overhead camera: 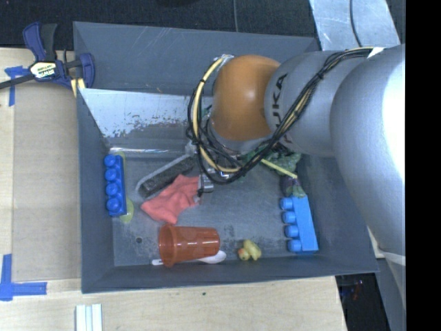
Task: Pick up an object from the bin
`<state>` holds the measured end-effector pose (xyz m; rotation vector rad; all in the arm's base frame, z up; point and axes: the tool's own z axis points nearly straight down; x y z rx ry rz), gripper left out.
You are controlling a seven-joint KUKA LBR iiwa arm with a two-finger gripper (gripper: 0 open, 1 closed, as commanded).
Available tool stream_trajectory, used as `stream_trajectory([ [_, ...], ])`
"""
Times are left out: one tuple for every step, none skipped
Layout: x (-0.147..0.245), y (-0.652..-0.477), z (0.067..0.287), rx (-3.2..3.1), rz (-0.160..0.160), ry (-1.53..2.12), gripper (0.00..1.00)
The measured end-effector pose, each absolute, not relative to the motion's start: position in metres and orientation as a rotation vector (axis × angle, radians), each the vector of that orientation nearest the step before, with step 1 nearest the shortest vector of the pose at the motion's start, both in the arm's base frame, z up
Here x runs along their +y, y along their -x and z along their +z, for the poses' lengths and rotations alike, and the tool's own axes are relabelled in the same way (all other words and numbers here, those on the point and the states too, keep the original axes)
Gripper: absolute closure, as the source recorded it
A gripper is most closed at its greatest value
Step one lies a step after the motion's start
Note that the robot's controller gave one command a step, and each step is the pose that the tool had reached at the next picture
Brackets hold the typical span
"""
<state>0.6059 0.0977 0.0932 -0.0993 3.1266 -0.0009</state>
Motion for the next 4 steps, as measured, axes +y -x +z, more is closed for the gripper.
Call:
stream_trajectory([
  [0.147, -0.576, 0.076, 3.06, -0.008, 0.562, 1.0],
  [0.147, -0.576, 0.076, 3.061, -0.007, 0.56, 1.0],
  [0.151, -0.575, 0.138, 3.067, -0.008, 0.568, 1.0],
  [0.157, -0.58, 0.214, 3.071, -0.008, 0.558, 1.0],
])
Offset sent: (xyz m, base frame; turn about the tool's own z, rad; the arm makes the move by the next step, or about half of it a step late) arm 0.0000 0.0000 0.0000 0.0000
